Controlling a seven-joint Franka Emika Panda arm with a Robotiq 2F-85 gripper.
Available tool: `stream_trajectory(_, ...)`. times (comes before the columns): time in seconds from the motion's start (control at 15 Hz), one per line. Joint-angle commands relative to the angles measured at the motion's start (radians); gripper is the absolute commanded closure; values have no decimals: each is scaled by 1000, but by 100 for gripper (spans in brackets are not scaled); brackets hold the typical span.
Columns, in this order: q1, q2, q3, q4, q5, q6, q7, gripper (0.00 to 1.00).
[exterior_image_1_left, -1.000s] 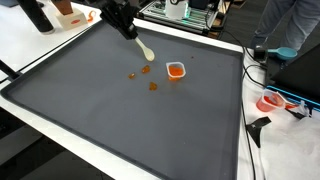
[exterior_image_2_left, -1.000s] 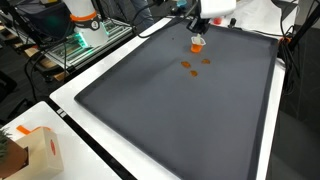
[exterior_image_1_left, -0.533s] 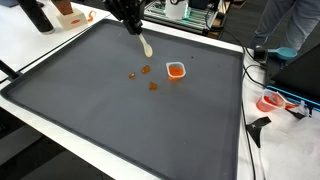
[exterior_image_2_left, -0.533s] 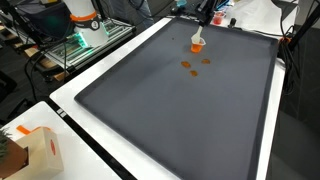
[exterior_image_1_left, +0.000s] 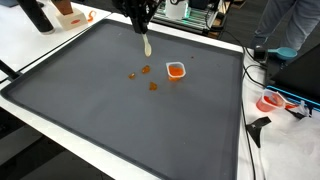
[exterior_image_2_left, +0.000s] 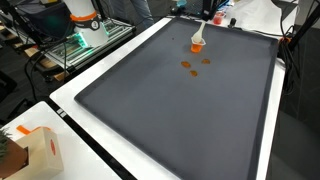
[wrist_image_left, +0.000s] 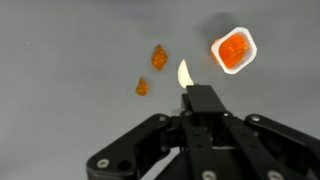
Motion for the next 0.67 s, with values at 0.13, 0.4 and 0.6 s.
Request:
stream_trajectory(0.13, 42, -14, 12, -10, -118, 10, 43, 97)
stream_trajectory(0.4, 32, -3, 26, 3, -85, -2, 24, 88)
stream_trajectory(0.6, 32, -3, 26, 3, -85, -2, 24, 88)
